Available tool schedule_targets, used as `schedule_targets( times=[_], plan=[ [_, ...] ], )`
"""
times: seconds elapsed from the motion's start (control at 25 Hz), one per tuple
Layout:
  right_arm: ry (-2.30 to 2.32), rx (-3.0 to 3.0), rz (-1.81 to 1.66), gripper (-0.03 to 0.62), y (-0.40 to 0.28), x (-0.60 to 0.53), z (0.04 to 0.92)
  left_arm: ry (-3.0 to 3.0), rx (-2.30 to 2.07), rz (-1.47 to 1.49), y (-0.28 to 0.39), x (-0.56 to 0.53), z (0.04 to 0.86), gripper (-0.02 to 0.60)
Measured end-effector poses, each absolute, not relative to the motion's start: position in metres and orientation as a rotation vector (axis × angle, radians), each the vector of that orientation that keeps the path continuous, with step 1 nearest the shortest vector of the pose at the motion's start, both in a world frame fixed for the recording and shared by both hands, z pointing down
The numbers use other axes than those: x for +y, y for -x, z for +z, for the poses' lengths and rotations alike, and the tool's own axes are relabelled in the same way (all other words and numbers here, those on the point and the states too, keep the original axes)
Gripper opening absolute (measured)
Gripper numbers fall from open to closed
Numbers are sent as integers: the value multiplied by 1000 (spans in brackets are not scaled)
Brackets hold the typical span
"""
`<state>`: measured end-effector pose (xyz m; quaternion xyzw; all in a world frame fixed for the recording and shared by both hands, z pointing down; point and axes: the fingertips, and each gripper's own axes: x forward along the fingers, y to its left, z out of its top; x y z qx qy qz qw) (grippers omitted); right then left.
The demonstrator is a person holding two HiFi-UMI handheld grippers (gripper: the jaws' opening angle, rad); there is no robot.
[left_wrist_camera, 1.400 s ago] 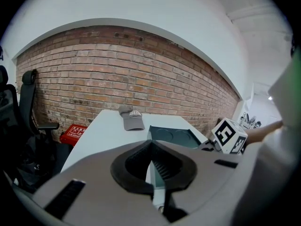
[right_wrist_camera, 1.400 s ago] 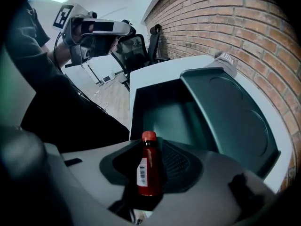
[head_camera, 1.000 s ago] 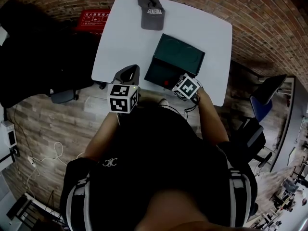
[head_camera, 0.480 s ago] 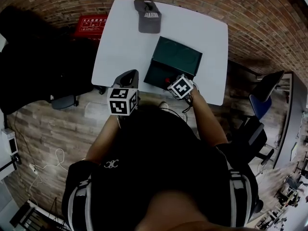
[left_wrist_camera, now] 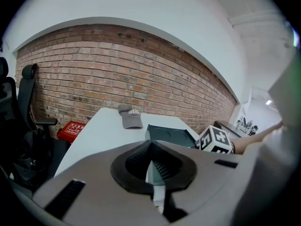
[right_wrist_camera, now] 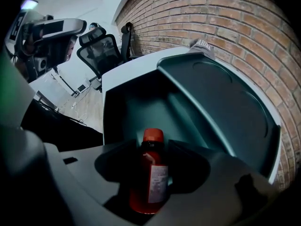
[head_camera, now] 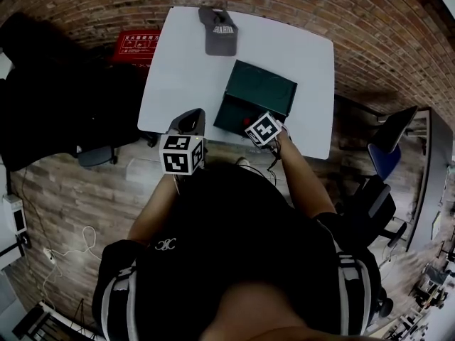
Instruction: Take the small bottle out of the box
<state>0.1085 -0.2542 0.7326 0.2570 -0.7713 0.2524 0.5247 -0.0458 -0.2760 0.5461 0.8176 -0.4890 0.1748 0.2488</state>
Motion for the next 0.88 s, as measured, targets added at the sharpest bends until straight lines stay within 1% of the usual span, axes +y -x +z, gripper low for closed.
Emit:
schedule_targets(
  times=[0.16, 0.36, 0.88],
  plan=[
    [-670, -1860, 527, 210, -110, -257, 726, -2235, -1342, 474, 50, -275, 541, 12],
    [-802, -1969, 511, 210, -105, -266, 700, -2260, -1328, 481, 47, -276, 538, 12],
    [-1259, -2277, 501, 210, -119, -286, 579, -2393, -1196, 503, 6, -288, 526, 12]
  ],
)
